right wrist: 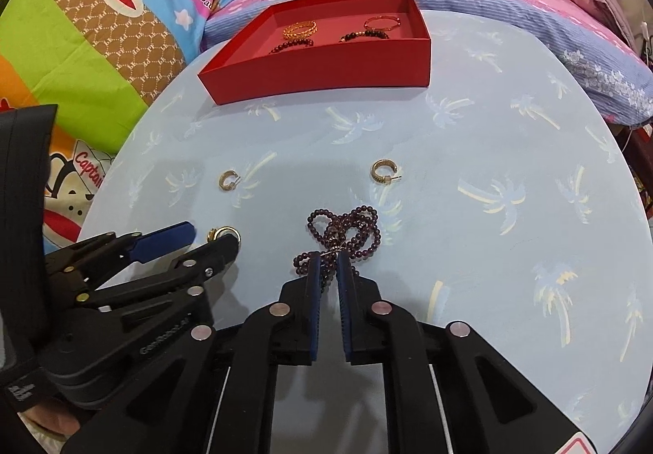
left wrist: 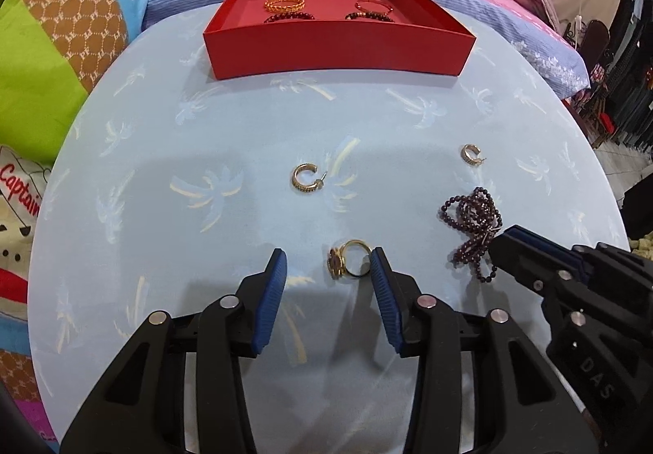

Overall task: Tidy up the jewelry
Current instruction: 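Grasp the purple beaded bracelet with the right tool while the left tool grasps the gold stone ring, then carry the purple bracelet and gold ring over the red box with both tools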

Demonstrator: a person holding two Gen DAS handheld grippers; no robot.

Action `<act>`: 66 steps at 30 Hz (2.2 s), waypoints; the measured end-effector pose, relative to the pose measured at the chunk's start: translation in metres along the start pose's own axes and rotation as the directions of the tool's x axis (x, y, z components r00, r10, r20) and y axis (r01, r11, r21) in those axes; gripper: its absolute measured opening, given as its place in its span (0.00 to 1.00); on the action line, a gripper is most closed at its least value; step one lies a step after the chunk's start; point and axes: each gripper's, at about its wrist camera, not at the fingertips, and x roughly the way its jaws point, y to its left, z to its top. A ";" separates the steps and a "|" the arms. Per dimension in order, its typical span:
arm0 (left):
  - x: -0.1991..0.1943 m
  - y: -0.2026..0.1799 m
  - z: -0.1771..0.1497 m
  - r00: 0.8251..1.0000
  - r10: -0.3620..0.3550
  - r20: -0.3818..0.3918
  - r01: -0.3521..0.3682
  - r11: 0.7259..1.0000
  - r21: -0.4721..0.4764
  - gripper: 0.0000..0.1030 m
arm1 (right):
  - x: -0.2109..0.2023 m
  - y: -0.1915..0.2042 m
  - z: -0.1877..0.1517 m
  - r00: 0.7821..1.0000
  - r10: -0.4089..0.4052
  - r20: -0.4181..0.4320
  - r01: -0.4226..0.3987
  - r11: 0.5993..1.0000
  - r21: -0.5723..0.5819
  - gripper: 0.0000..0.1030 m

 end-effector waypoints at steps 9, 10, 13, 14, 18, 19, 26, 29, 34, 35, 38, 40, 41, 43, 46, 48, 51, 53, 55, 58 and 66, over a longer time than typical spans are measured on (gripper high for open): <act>0.002 0.005 0.004 1.000 -0.023 -0.003 0.023 1.000 0.006 0.11 | 0.011 0.002 0.007 1.000 -0.010 -0.003 0.010 1.000 0.010 0.31; 0.002 0.005 0.005 1.000 -0.024 -0.003 0.024 1.000 0.006 0.11 | 0.014 0.001 0.007 1.000 -0.012 -0.011 0.012 1.000 0.011 0.30; 0.001 0.007 0.004 0.999 -0.032 -0.007 0.032 0.999 -0.001 0.10 | 0.016 -0.001 0.006 1.000 -0.019 -0.016 0.019 1.000 0.012 0.20; 0.001 0.008 0.005 0.999 -0.036 -0.010 0.036 0.999 -0.006 0.10 | 0.016 -0.001 0.006 1.000 -0.021 -0.017 0.021 1.000 0.011 0.19; -0.002 0.009 0.005 0.999 -0.049 -0.011 0.049 0.999 -0.015 0.10 | 0.015 -0.005 0.007 1.000 -0.017 -0.012 0.018 1.000 0.020 0.07; -0.003 0.010 0.006 0.999 -0.050 -0.011 0.050 0.999 -0.015 0.10 | 0.013 -0.006 0.007 1.000 -0.017 -0.009 0.018 1.000 0.024 0.06; -0.011 0.009 0.012 0.998 -0.065 0.001 0.065 0.998 -0.017 0.10 | 0.006 -0.010 0.014 1.000 -0.012 0.012 0.011 0.999 0.035 0.04; -0.015 0.009 0.016 0.998 -0.069 0.012 0.069 0.997 -0.018 0.10 | 0.001 -0.009 0.018 1.000 -0.005 0.029 0.004 0.999 0.035 0.04; -0.021 0.009 0.028 0.997 -0.076 0.027 0.077 0.997 -0.017 0.10 | -0.008 -0.007 0.030 0.998 0.005 0.060 -0.007 1.000 0.029 0.03; -0.022 0.009 0.031 0.997 -0.077 0.030 0.077 0.997 -0.016 0.10 | -0.010 -0.007 0.033 0.998 0.007 0.068 -0.009 1.000 0.028 0.03; -0.024 0.011 0.041 0.996 -0.076 0.044 0.077 0.997 -0.018 0.10 | -0.015 -0.006 0.044 0.996 0.013 0.091 -0.015 1.000 0.023 0.03; -0.026 0.013 0.052 0.996 -0.074 0.057 0.075 0.997 -0.021 0.10 | -0.019 -0.006 0.055 0.994 0.016 0.111 -0.018 1.000 0.018 0.03; -0.027 0.014 0.058 0.995 -0.074 0.065 0.076 0.997 -0.021 0.10 | -0.020 -0.006 0.061 0.993 0.017 0.121 -0.019 1.000 0.015 0.03; -0.029 0.016 0.071 0.994 -0.073 0.084 0.075 0.997 -0.023 0.10 | -0.023 -0.007 0.074 0.989 0.019 0.145 -0.021 1.000 0.012 0.03; -0.029 0.020 0.094 0.992 -0.069 0.110 0.072 0.997 -0.020 0.10 | -0.025 -0.008 0.097 0.984 0.025 0.176 -0.027 1.000 0.008 0.03; -0.028 0.022 0.112 0.990 -0.060 0.130 0.063 0.998 -0.017 0.10 | -0.025 -0.011 0.116 0.980 0.028 0.198 -0.030 1.000 0.008 0.03; -0.024 0.026 0.141 0.987 -0.050 0.155 0.054 0.998 -0.018 0.10 | -0.020 -0.013 0.143 0.975 0.026 0.223 -0.028 1.000 0.005 0.03; -0.018 0.027 0.162 0.984 -0.045 0.171 0.048 0.999 -0.014 0.10 | -0.013 -0.015 0.163 0.971 0.026 0.236 -0.028 1.000 0.005 0.03; -0.011 0.027 0.179 0.983 -0.039 0.178 0.042 0.999 -0.010 0.10 | -0.005 -0.017 0.183 0.969 0.028 0.244 -0.031 0.999 0.007 0.04; 0.007 0.027 0.206 0.984 -0.042 0.174 0.044 0.999 -0.005 0.10 | 0.010 -0.019 0.206 0.969 0.034 0.243 -0.038 0.999 0.009 0.04; 0.058 0.029 0.258 0.987 -0.075 0.142 0.075 0.997 0.000 0.10 | 0.065 -0.030 0.260 0.979 0.030 0.203 -0.036 0.999 0.023 0.04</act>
